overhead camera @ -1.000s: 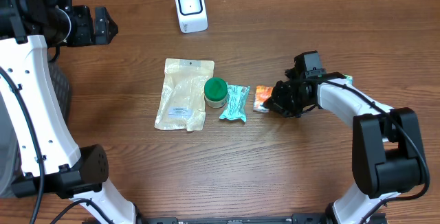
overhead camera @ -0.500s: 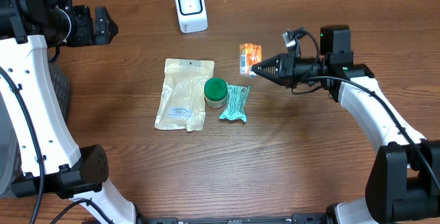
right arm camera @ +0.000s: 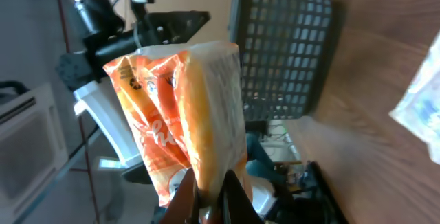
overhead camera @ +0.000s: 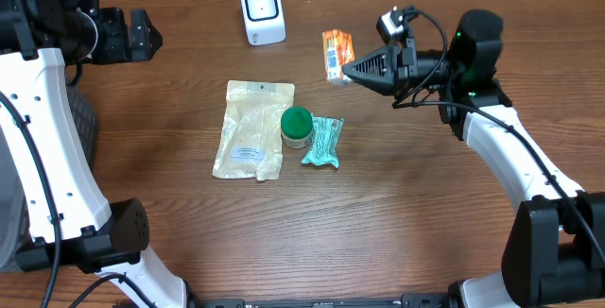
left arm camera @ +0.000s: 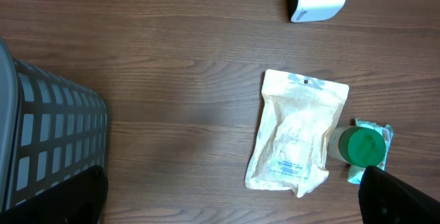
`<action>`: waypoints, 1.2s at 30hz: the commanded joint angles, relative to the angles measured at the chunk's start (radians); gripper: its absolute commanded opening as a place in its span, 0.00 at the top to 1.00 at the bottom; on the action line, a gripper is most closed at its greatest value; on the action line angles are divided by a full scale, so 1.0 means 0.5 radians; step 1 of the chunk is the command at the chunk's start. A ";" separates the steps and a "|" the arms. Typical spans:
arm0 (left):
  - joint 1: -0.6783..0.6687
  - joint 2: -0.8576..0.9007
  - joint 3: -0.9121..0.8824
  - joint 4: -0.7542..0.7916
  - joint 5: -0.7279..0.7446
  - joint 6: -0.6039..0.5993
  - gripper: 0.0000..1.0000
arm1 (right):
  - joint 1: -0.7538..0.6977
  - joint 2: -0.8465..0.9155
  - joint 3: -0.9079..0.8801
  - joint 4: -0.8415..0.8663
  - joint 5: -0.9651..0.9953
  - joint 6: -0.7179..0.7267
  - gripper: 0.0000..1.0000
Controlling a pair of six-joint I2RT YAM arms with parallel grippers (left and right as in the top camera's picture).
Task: Scan the item barcode
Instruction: 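Lift the orange box and carry it toward the scanner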
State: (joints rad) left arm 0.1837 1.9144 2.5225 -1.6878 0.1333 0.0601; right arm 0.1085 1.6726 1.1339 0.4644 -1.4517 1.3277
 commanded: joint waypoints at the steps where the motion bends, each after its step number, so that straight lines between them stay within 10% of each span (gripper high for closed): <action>1: 0.008 0.005 -0.002 -0.003 -0.006 0.031 0.00 | 0.017 -0.030 0.027 0.146 -0.026 0.427 0.96; 11: 0.008 0.005 -0.002 -0.003 -0.006 0.031 0.01 | 0.021 -0.024 0.025 0.084 0.092 0.084 0.96; 20: 0.008 0.005 -0.002 -0.003 -0.006 0.030 0.01 | 0.021 -0.020 0.025 -1.355 0.811 -1.044 0.96; 28: 0.011 0.005 -0.002 -0.003 -0.007 0.031 0.00 | 0.020 -0.020 0.090 -1.968 1.393 -1.450 0.96; 36: 0.010 0.005 -0.002 -0.003 -0.007 0.031 0.01 | 0.078 0.161 1.035 -2.866 1.965 -1.817 0.96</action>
State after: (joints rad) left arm 0.1837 1.9144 2.5225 -1.6875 0.1333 0.0597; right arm 0.1207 1.7172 1.4582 -0.9138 -0.6388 0.5385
